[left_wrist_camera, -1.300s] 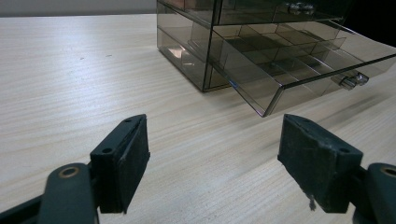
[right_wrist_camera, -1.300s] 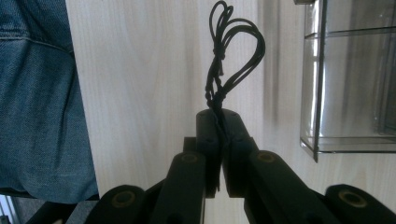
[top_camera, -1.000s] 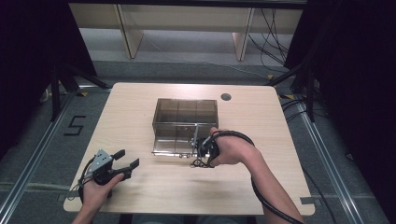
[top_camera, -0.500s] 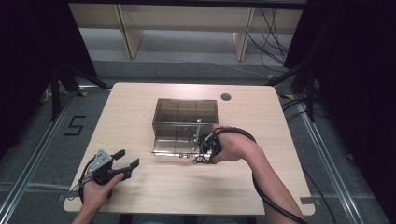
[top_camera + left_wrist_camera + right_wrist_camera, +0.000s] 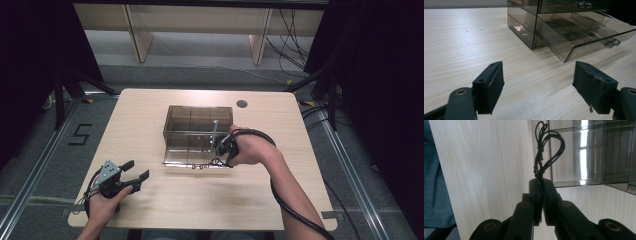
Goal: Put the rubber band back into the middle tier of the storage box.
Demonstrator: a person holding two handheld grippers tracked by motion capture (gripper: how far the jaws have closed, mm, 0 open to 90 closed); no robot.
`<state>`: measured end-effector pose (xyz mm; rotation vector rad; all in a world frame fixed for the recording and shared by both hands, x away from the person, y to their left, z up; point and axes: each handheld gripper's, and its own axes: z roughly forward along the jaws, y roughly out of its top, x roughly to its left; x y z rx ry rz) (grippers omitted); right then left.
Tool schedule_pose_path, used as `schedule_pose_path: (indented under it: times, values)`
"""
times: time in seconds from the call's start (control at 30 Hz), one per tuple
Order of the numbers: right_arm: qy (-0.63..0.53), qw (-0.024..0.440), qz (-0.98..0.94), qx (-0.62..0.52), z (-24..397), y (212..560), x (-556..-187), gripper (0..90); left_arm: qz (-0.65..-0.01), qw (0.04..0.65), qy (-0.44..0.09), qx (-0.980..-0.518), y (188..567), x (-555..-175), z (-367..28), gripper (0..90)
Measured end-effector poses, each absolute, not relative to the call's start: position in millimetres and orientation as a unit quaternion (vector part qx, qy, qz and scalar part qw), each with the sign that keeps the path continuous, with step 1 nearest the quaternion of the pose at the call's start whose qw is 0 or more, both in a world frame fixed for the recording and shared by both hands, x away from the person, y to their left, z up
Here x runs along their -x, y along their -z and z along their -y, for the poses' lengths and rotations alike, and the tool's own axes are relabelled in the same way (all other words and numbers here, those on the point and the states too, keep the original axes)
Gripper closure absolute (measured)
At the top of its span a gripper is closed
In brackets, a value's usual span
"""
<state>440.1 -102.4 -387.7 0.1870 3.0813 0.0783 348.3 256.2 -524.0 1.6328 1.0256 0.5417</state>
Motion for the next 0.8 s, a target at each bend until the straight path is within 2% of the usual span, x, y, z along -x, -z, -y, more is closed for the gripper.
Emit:
schedule_pose_path:
  times: [0.8]
  values:
    - [-0.029,0.029,-0.997,-0.070,103,387,-461,87.9,-0.431,0.540,-0.228,-0.686,524,-348,-256,24.0]
